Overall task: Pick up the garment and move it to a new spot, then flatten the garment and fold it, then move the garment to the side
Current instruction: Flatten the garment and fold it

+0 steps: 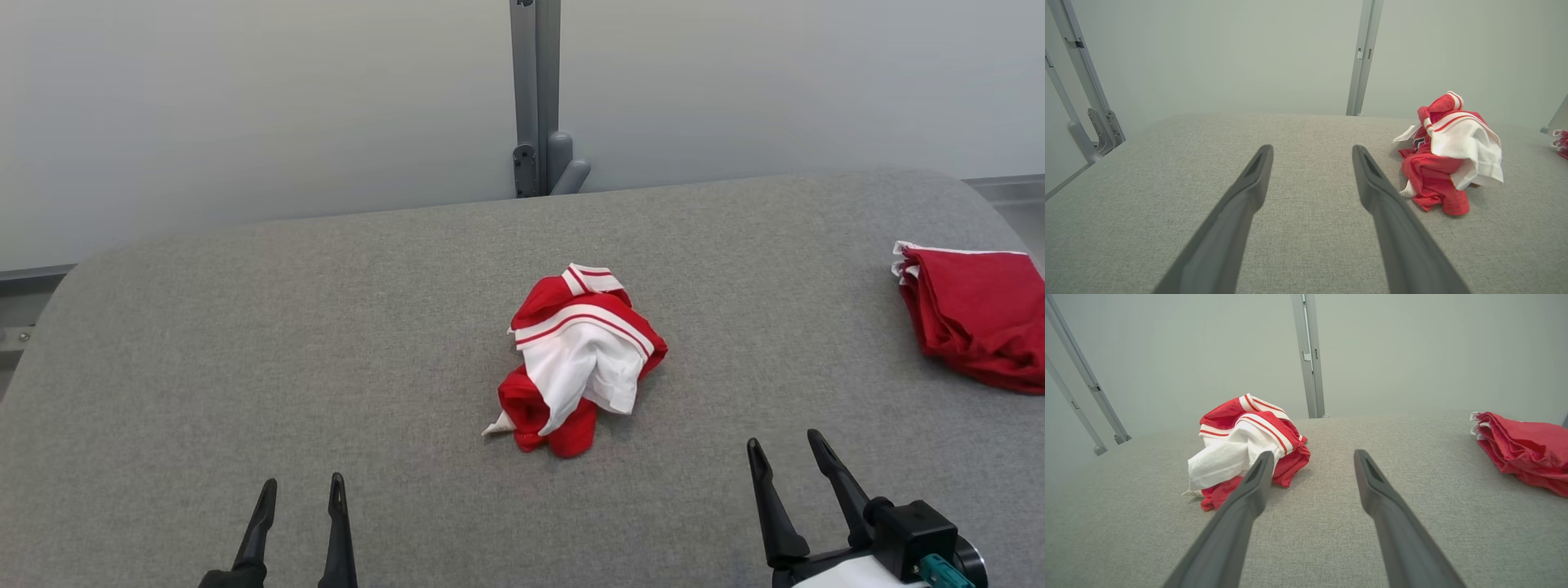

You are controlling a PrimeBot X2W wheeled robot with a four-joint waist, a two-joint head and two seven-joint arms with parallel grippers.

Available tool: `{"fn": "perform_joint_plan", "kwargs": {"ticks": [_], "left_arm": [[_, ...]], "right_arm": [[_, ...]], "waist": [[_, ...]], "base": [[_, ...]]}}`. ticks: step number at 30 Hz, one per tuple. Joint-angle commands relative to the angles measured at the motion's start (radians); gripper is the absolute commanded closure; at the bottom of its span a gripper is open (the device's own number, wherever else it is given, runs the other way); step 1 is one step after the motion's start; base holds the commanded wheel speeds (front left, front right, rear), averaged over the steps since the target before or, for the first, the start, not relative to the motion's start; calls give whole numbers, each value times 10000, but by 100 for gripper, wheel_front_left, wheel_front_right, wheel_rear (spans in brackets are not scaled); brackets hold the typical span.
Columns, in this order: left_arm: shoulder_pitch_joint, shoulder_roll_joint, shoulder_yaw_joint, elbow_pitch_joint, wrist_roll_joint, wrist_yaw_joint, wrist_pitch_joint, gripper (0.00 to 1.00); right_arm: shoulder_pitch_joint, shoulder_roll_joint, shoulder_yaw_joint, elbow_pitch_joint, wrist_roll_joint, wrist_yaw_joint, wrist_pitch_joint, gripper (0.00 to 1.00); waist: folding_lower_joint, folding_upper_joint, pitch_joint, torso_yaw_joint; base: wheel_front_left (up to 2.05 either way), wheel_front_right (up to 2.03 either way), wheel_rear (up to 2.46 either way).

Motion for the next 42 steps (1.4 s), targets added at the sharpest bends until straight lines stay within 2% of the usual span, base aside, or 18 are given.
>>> {"fn": "perform_joint_plan", "kwargs": {"ticks": [1,31,40,42], "left_arm": [[-48,26,5,25,-63,-22,-25,0],[-306,26,-448,117,-89,67,-25,0],[-1337,24,-1218,735,-574,-171,-25,0],[-1786,26,-1576,1116,-785,-368,-25,0]], "right_arm": [[39,0,18,-48,-63,-15,-6,0],[4,-42,283,2,37,-15,-5,0],[-213,-79,484,15,53,-15,-5,0],[-305,-108,576,32,76,-15,-5,0]], "waist": [[1,-1,6,10],[1,-1,-32,118],[1,-1,366,-43],[1,-1,495,-145]], "base": [[0,0,0],[0,0,0],[0,0,0],[0,0,0]]}}
